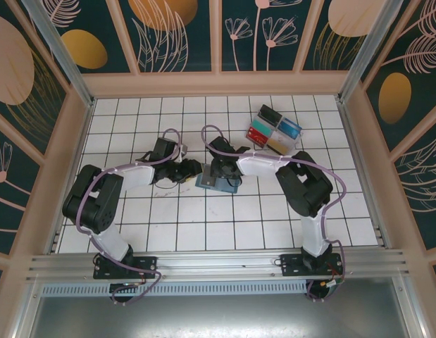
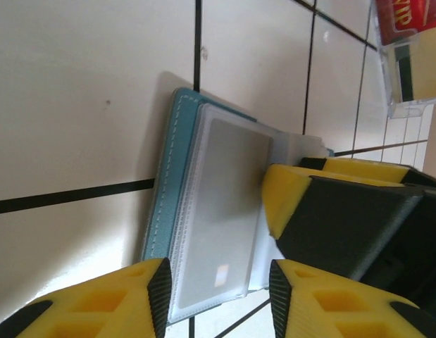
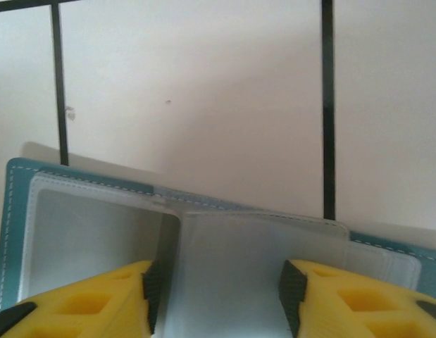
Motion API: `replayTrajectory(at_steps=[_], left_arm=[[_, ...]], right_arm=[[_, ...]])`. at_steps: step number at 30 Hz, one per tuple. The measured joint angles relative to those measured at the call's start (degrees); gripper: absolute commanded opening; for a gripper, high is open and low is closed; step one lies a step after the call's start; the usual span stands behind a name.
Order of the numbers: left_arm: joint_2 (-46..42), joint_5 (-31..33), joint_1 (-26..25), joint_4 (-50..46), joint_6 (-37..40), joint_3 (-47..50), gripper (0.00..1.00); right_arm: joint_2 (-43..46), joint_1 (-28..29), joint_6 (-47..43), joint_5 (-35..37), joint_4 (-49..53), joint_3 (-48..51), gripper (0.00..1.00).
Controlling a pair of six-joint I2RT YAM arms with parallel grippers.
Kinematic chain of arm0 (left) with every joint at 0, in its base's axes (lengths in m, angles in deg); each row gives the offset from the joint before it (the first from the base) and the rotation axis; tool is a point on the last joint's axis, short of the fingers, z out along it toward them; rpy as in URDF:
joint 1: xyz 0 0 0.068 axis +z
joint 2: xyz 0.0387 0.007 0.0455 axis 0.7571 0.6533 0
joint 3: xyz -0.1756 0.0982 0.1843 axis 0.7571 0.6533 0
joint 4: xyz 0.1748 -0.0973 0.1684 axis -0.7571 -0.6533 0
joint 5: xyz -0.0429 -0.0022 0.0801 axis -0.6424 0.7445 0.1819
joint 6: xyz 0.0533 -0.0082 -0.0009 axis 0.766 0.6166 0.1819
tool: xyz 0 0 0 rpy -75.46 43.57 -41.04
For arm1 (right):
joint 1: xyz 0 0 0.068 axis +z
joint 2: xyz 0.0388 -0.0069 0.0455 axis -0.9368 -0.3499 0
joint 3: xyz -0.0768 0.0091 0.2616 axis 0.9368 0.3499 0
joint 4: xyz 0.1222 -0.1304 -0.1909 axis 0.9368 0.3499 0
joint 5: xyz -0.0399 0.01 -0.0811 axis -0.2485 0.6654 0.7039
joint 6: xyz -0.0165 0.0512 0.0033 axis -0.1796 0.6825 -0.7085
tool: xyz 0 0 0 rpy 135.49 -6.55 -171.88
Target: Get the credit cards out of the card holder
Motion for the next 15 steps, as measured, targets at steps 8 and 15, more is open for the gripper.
replayTrajectory(at_steps=[8, 15], left_arm=[[1.07, -0.85, -1.29, 0.04, 0.02, 0.02, 0.42], [2.80, -0.76, -2.03, -0.04, 0.07, -0.07, 0.44]], right_arm=[[0.00, 0.00, -0.98, 1.09, 0.13, 0.44, 0.39], [0.00, 0.26, -1.25, 2.27, 0.15, 0.55, 0.37]])
